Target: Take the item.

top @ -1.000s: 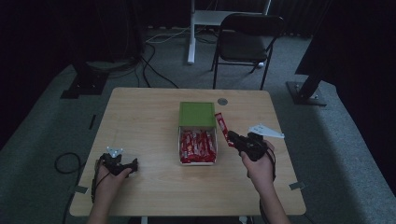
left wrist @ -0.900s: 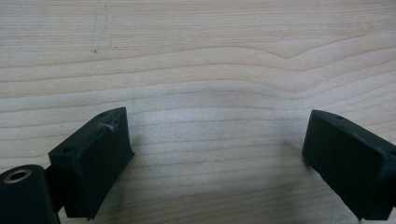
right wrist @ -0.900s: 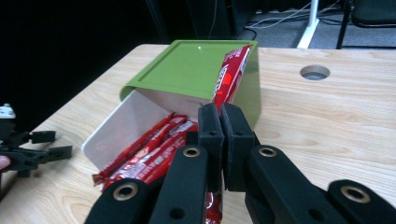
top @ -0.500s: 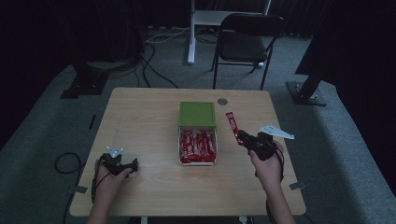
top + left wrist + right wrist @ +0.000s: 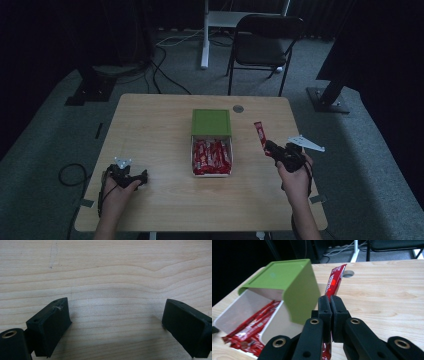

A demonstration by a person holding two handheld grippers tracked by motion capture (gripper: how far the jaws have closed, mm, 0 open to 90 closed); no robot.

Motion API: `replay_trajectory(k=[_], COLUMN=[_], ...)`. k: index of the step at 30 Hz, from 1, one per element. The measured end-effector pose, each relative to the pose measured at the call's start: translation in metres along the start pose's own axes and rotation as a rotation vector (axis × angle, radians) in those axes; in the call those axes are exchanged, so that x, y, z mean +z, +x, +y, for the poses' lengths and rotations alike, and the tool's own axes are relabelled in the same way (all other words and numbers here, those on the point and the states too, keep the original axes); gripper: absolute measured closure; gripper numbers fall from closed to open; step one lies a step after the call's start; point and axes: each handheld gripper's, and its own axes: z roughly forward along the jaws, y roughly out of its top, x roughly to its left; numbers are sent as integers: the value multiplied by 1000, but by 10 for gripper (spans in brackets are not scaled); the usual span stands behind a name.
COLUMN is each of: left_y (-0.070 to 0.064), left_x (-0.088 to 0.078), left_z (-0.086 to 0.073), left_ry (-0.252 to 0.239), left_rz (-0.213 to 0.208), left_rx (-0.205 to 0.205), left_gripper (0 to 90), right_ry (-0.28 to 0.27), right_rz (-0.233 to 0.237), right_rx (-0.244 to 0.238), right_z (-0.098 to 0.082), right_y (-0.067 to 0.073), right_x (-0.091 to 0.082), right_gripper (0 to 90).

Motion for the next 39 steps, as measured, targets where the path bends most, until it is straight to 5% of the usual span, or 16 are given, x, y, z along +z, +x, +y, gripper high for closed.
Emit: replay_trajectory(k=[19,39], left_y=[0,0], left_x=[0,0], left_z=[0,0], left_ry=[-1,-2], left_rz=[0,0], left_rx=[0,-2], left_gripper=[86,85], right_ry=[26,125], right_rz=[-149,-242], right_rx=[68,121], right_z=[-28,-59], right_y=[-61,-99], right_x=[0,18], right_gripper=[879,878])
